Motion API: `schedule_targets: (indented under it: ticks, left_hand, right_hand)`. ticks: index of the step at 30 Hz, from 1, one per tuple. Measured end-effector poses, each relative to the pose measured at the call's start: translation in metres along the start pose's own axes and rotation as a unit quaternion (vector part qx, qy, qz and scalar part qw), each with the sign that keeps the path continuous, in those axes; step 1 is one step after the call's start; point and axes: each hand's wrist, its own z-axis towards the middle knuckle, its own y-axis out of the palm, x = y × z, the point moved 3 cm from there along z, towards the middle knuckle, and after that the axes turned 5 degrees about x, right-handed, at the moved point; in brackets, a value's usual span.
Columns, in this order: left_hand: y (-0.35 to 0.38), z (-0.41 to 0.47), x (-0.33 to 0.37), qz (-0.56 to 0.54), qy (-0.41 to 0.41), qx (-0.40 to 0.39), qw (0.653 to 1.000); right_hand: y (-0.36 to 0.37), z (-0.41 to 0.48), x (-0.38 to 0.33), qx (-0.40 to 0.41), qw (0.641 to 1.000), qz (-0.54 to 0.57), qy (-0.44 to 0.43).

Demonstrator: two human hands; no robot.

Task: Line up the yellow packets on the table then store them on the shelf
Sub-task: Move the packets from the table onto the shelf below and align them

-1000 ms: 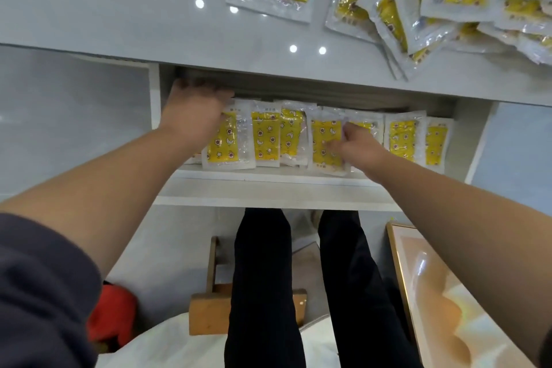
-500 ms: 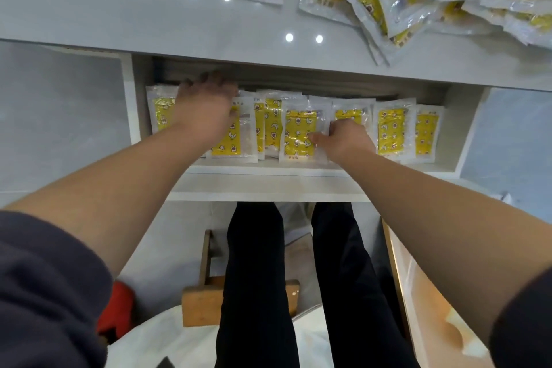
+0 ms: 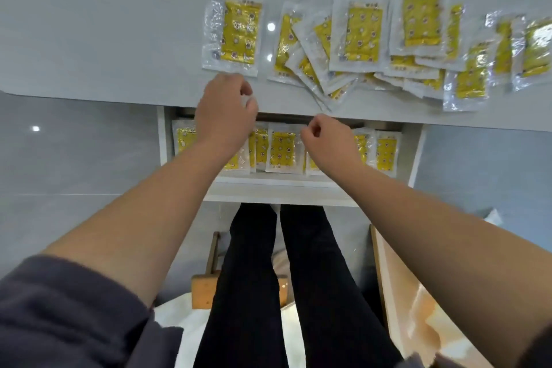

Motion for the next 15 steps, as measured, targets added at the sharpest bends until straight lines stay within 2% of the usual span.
schedule_targets:
  ticks: [2,5,7,9,11,13,15]
  left_hand:
    - [-0.01,0.014,0.012,-0.02,-0.046,0.006,0.999]
    - [-0.004,0.032,0.036,-0.091,-0.13,-0.066,0.985]
    - [0.01,0.038,0.056,-0.173,-0.22,-0.14,0.95]
    - [0.024,0.042,0.074,-0.263,-0.319,-0.184,0.892]
    - [0.037,0.046,0.084,-0.315,-0.364,-0.166,0.861]
    - [0.045,0.051,0.087,-0.326,-0.372,-0.104,0.863]
    - [0.049,0.057,0.091,-0.319,-0.356,-0.053,0.877]
  right_hand:
    - [-0.022,0.006,-0.01,0.015,0.999,0.015,-0.025]
    - [-0.059,0.024,-0.013,0.086,0.994,0.037,-0.049]
    - [-0.08,0.04,-0.008,0.141,0.988,-0.003,-0.06]
    - [-0.093,0.057,-0.001,0.141,0.986,-0.064,-0.066]
    - [-0.096,0.069,0.001,0.089,0.986,-0.112,-0.086]
    - [-0.093,0.076,0.003,0.035,0.978,-0.171,-0.115]
    - [-0.092,0.077,0.004,0.016,0.972,-0.199,-0.128]
